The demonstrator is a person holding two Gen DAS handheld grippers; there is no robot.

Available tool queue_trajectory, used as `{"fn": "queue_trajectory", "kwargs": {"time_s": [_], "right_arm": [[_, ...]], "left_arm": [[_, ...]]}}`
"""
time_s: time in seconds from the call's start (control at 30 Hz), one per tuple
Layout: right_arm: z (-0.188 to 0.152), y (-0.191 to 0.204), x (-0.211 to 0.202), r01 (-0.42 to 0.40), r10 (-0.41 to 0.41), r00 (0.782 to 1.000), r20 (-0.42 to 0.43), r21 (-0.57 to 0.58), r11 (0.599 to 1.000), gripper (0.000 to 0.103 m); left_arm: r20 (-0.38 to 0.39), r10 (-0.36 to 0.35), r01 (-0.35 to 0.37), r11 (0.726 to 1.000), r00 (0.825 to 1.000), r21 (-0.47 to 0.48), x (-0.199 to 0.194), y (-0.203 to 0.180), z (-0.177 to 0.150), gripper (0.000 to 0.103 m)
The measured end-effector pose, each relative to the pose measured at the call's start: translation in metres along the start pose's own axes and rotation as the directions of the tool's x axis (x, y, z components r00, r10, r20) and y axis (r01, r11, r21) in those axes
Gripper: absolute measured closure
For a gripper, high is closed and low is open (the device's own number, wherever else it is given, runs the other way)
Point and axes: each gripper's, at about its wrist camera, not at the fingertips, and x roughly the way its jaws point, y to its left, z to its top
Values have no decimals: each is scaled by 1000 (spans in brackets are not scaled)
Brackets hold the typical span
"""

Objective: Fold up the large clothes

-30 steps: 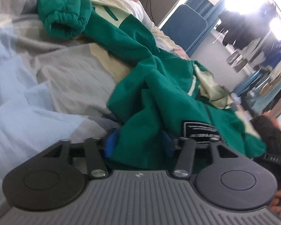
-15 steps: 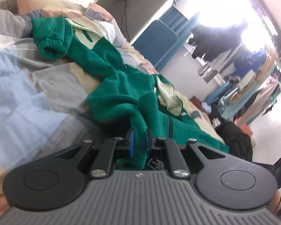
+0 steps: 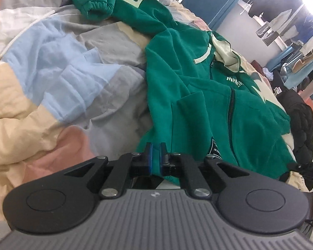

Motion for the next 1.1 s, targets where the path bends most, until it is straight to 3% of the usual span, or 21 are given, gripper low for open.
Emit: {"fn": "queue_trajectory", "kwargs": {"time_s": [0.1, 0.17, 0.37, 0.57, 0.7, 0.93, 1.1], "right_arm": [[1, 5, -3, 14, -14, 1000, -7, -20, 1000, 88], [4, 9, -8, 8, -8, 1000, 4, -45, 999, 77], [19, 40, -27, -34, 51, 987, 156, -110, 993, 48], [37, 87, -7, -118, 154, 962, 223, -168, 979, 49], [49, 110, 24, -99, 153, 950, 271, -202, 974, 49], [53, 128, 88, 18, 102, 922, 372, -306, 952, 49], [59, 131, 131, 44, 89, 931, 355, -351, 935, 49]], "left_arm": [[37, 8, -9, 1000, 999, 14, -10, -2, 1, 95], [70, 10, -13, 999, 997, 47, -17, -10, 1, 95], [179, -24, -3, 989, 984, 146, -19, -61, 23, 82], [298, -89, 4, 961, 950, 275, 3, -125, 51, 69], [336, -106, 0, 954, 936, 301, 31, -142, 66, 63], [290, -73, -21, 951, 954, 308, 108, -123, 76, 60], [246, -60, -18, 953, 967, 301, 147, -103, 81, 60]]}}
